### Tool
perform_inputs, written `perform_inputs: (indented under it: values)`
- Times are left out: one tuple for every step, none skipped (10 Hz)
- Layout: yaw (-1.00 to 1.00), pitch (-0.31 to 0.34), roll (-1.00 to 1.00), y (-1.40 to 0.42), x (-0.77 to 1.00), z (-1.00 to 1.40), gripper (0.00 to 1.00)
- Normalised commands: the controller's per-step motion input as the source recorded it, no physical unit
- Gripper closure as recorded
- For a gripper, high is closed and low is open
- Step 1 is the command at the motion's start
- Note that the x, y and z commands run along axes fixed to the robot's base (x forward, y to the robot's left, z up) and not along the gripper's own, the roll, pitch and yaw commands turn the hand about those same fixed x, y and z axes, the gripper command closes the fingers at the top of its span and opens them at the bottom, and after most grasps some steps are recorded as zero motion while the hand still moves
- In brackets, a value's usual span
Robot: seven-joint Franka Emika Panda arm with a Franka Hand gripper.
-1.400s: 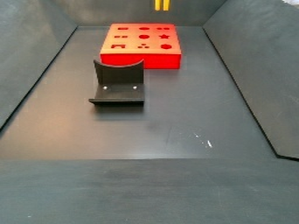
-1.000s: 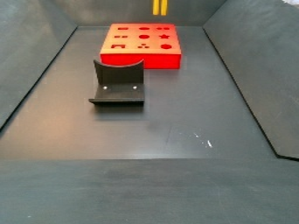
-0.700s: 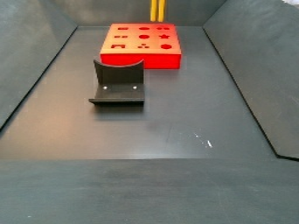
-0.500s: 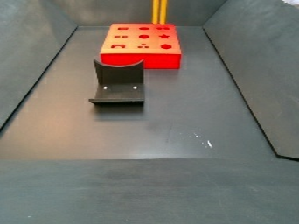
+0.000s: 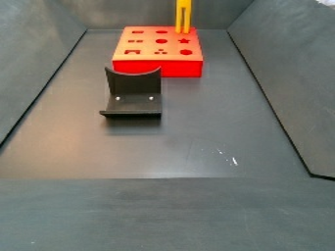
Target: Insert the square-circle object.
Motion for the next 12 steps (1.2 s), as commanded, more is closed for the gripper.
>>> perform_inputs:
  values:
    - [0.09, 0.000, 0.09, 0.00, -0.01, -0.32, 1.00]
    - [0.00, 0.000, 0.16, -0.07, 0.00, -0.34, 1.00]
    - [0.00, 0.000, 0.08, -0.13, 0.00, -0.60, 1.00]
    - [-0.04, -0.080, 0.04, -0.02, 0.00, -1.00, 1.00]
    - [-0.08, -0.076, 0.02, -0.07, 0.00, -1.00, 1.00]
    - [-0.07, -0.066, 0.00, -0.10, -0.01, -1.00, 1.00]
    - [-0.07, -0.077, 0.00, -0.12, 0.00, -1.00, 1.00]
    - [-0.09, -0.074, 0.00, -0.13, 0.00, -1.00, 1.00]
    - [-0.03, -0.117, 0.00, -0.08, 0.00, -1.00, 1.00]
    - [-0.01, -0.127, 0.00, -0.06, 0.00, -1.00, 1.00]
    - [0.00, 0.000, 0.00, 0.00, 0.00, -0.31, 1.00]
    - [0.00, 0.000, 0.00, 0.00, 0.00, 0.00, 1.00]
